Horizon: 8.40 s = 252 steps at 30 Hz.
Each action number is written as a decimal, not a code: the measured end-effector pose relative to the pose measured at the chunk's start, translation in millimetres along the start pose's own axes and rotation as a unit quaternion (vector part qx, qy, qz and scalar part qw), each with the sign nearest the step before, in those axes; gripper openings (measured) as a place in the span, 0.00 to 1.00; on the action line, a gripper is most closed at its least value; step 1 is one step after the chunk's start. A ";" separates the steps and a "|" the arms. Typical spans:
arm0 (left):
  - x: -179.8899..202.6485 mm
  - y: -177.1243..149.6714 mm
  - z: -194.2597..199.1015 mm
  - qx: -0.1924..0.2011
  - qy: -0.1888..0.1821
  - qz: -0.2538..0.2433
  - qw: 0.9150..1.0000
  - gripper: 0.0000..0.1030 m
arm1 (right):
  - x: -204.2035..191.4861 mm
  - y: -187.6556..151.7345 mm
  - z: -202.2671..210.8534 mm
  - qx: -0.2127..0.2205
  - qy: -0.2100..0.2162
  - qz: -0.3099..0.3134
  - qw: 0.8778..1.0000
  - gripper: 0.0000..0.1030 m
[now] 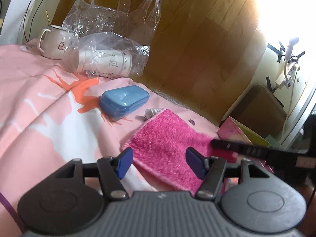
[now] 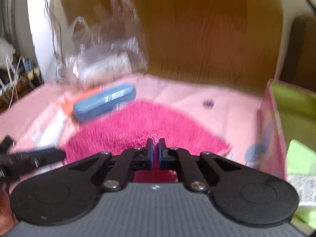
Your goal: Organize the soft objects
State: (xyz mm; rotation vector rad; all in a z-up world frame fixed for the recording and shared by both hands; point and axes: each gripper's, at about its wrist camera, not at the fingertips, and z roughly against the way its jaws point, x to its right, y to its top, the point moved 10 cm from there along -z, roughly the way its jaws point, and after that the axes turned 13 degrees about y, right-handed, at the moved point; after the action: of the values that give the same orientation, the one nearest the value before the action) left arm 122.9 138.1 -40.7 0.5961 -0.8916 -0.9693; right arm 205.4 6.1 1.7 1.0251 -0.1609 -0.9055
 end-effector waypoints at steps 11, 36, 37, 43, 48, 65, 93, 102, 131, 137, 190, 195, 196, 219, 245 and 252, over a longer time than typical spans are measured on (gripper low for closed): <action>0.4 0.7 2.4 0.007 -0.002 0.002 1.000 0.62 | -17.1 58.7 97.1 0.148 -0.012 0.012 0.989 0.07; 73.3 -56.7 47.1 -0.077 -0.097 -0.129 0.984 0.62 | -50.2 -118.1 108.9 0.015 0.116 -0.048 0.992 0.60; 73.9 -60.0 48.9 -0.086 -0.100 -0.133 0.982 0.62 | -49.9 -115.5 116.2 0.026 0.108 -0.035 0.993 0.70; 85.2 -83.9 46.2 -0.120 -0.084 -0.169 0.975 0.67 | -60.5 -125.2 118.4 0.015 0.092 0.011 0.996 0.95; 104.7 -102.9 50.5 -0.128 -0.110 -0.192 0.967 0.51 | -73.1 -147.3 97.4 -0.031 0.067 0.069 0.995 0.83; 261.9 -26.4 62.2 -0.027 -0.250 -0.256 0.933 0.40 | -0.9 -47.0 170.6 0.149 -0.058 0.107 0.981 0.18; 132.4 5.8 1.3 0.001 -0.085 -0.118 0.989 0.64 | 58.0 -47.1 172.2 0.191 -0.068 0.004 0.979 0.37; 26.0 -7.4 -20.8 -0.019 0.020 -0.048 0.998 0.63 | 3.3 -54.7 71.0 0.043 -0.032 0.082 0.995 0.27; 70.2 -30.5 8.7 0.006 -0.042 -0.117 0.992 0.61 | -4.9 -94.4 77.5 -0.012 -0.019 0.063 0.998 0.35; 140.8 -75.2 26.6 -0.046 -0.124 -0.181 0.974 0.62 | 8.4 -119.8 131.2 0.014 -0.054 0.043 0.997 0.35; 403.5 -112.8 -35.4 -0.071 -0.198 -0.289 0.934 0.62 | 190.4 -97.3 256.8 0.194 -0.258 -0.033 0.946 0.35; 371.6 -111.1 12.7 -0.033 -0.226 -0.303 0.925 0.62 | 156.3 -105.2 266.9 0.224 -0.233 -0.044 0.945 0.35; 364.2 -111.2 21.5 -0.027 -0.229 -0.306 0.923 0.62 | 149.0 -107.5 267.9 0.227 -0.226 -0.045 0.946 0.35; 62.9 -44.9 -8.6 -0.032 0.007 -0.096 0.995 0.61 | 0.2 -57.8 85.5 0.018 -0.045 0.131 0.990 0.39; 70.4 -44.9 5.9 -0.011 -0.046 -0.092 0.995 0.64 | -13.1 -142.7 144.1 -0.029 -0.118 0.305 0.945 0.17; 125.4 -81.8 22.6 -0.068 -0.110 -0.141 0.981 0.64 | 19.5 -178.4 199.6 -0.026 -0.150 0.231 0.961 0.47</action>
State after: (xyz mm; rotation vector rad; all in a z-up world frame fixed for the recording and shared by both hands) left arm 101.8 -11.8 -45.6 0.5116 -0.9424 -1.3625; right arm 13.5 -177.6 -37.1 0.7501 -0.6033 -0.6246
